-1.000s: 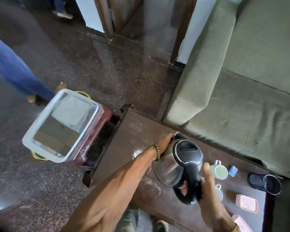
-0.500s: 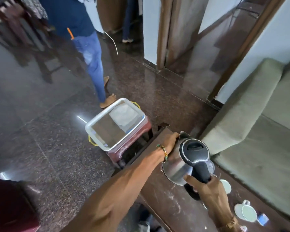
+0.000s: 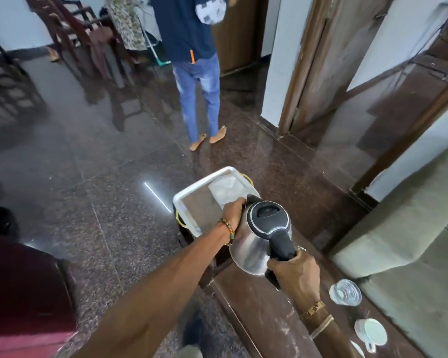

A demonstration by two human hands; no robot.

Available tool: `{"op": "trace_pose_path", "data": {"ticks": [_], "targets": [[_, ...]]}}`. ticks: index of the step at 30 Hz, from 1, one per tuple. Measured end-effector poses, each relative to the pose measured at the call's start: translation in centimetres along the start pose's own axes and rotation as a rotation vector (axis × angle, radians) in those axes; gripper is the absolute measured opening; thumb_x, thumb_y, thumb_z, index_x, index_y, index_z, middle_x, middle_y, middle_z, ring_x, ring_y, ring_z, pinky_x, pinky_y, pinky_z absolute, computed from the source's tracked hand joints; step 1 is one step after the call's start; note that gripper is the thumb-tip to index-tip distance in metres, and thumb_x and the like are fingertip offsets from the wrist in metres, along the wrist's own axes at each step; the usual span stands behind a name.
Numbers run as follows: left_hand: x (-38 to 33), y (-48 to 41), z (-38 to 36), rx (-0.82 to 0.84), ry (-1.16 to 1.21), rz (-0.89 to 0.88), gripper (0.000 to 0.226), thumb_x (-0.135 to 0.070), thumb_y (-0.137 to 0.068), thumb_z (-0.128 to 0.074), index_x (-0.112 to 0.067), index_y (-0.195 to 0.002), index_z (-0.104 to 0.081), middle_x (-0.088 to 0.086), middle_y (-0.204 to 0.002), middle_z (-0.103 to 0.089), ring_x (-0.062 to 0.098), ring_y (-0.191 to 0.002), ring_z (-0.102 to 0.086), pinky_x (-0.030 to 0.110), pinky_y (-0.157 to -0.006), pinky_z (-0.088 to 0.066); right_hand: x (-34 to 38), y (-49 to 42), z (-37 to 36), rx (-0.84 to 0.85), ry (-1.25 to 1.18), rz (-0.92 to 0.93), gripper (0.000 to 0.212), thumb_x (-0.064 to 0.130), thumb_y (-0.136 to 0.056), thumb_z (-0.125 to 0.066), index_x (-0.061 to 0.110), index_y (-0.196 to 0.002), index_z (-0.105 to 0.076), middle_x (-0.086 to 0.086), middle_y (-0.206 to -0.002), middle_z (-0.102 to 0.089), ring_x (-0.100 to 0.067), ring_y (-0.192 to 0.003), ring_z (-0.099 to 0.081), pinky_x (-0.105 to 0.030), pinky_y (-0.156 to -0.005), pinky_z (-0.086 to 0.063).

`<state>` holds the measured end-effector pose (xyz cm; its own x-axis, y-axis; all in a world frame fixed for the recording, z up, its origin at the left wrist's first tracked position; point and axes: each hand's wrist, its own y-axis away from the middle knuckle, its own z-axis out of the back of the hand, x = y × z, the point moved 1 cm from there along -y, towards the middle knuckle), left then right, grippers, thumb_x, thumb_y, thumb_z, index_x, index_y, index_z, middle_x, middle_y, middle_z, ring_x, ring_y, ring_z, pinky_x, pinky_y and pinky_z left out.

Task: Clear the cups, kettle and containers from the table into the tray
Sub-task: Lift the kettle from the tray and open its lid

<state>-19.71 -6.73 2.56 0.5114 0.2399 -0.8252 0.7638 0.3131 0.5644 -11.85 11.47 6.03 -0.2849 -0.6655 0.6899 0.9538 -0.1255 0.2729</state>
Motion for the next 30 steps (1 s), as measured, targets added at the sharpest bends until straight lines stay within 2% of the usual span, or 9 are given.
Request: {"op": "trace_pose_path", "data": {"ticks": [5,9,12,15,18,20,22,24,30], "targets": [[-1.0,-4.3,6.1,-0.079,0.002,0.069,0.042,-0.036,-0.084,-0.053,-0.001,-0.098,-0.072,0.016,-0.104,-0.073,0.035,-0.104,-0.066,0.051,-0.101,-0.047,3.4,-2.2,-5.9,0.024,-0.022,0.014,0.022,0.026,-0.051,-0.076,0.020,-0.058,-0.056,0.005,-0.049,-0.061,-0.017,-0.051,-0.062,-0.031,-0.051,-0.055],[-1.6,-9.6,10.8,-0.060,0.021,0.126,0.044,-0.034,-0.086,-0.055,0.001,-0.108,-0.070,0.019,-0.109,-0.072,0.036,-0.112,-0.063,0.050,-0.103,-0.046,6.3,-4.6,-11.8,0.046,-0.061,-0.005,0.018,0.026,-0.052,-0.075,0.023,-0.059,-0.059,0.008,-0.047,-0.060,-0.016,-0.051,-0.061,-0.028,-0.050,-0.050],[-2.5,-14.1,14.5,-0.087,0.049,0.161,0.038,-0.034,-0.085,-0.057,-0.005,-0.101,-0.074,0.015,-0.106,-0.073,0.033,-0.109,-0.065,0.046,-0.102,-0.049,8.8,-6.8,-16.4,0.035,-0.075,-0.005,0.020,0.026,-0.055,-0.077,0.022,-0.057,-0.058,0.009,-0.045,-0.056,-0.011,-0.048,-0.056,-0.022,-0.044,-0.039],[-3.2,-17.9,17.4,-0.105,0.011,0.179,0.034,-0.041,-0.084,-0.053,-0.014,-0.087,-0.073,0.012,-0.098,-0.073,0.032,-0.099,-0.067,0.045,-0.097,-0.052,10.9,-8.6,-20.3,0.056,-0.089,-0.037,0.024,0.022,-0.059,-0.079,0.019,-0.057,-0.055,0.007,-0.046,-0.055,-0.014,-0.047,-0.053,-0.023,-0.045,-0.037],[-3.6,-21.7,19.5,-0.116,-0.013,0.189,0.037,-0.049,-0.081,-0.048,-0.019,-0.070,-0.066,0.009,-0.080,-0.070,0.028,-0.079,-0.065,0.040,-0.078,-0.052,12.6,-10.8,-23.6,0.083,-0.092,-0.038,0.027,0.021,-0.060,-0.080,0.018,-0.057,-0.054,0.007,-0.046,-0.050,-0.015,-0.046,-0.044,-0.025,-0.046,-0.036],[-3.8,-23.7,20.5,-0.122,-0.020,0.187,0.038,-0.051,-0.080,-0.048,-0.019,-0.069,-0.066,0.011,-0.077,-0.069,0.029,-0.073,-0.063,0.041,-0.071,-0.051,13.5,-12.3,-25.2,0.096,-0.099,-0.021,0.025,0.019,-0.061,-0.081,0.020,-0.060,-0.055,0.007,-0.048,-0.051,-0.015,-0.047,-0.043,-0.020,-0.045,-0.035],[-3.8,-25.8,21.2,-0.136,-0.015,0.163,0.038,-0.047,-0.084,-0.047,-0.017,-0.072,-0.066,0.013,-0.080,-0.070,0.028,-0.076,-0.063,0.045,-0.076,-0.054,14.0,-13.7,-27.0,0.101,-0.084,-0.025,0.023,0.018,-0.061,-0.080,0.020,-0.062,-0.057,0.006,-0.052,-0.054,-0.019,-0.051,-0.045,-0.017,-0.045,-0.036],[-3.8,-27.4,21.7,-0.161,-0.016,0.160,0.037,-0.043,-0.088,-0.047,-0.014,-0.076,-0.066,0.014,-0.081,-0.069,0.027,-0.076,-0.063,0.046,-0.080,-0.054,14.3,-14.8,-28.3,0.104,-0.069,-0.041,0.020,0.017,-0.063,-0.078,0.017,-0.065,-0.058,0.004,-0.054,-0.055,-0.020,-0.051,-0.045,-0.022,-0.047,-0.038],[-2.7,-31.1,22.5,-0.224,-0.015,0.152,0.038,-0.037,-0.090,-0.049,-0.010,-0.065,-0.059,0.013,-0.072,-0.064,0.025,-0.068,-0.058,0.040,-0.068,-0.048,13.9,-17.9,-31.6,0.133,-0.033,-0.056,0.019,0.015,-0.065,-0.077,0.015,-0.067,-0.058,0.002,-0.054,-0.055,-0.020,-0.051,-0.045,-0.026,-0.050,-0.040]]}}
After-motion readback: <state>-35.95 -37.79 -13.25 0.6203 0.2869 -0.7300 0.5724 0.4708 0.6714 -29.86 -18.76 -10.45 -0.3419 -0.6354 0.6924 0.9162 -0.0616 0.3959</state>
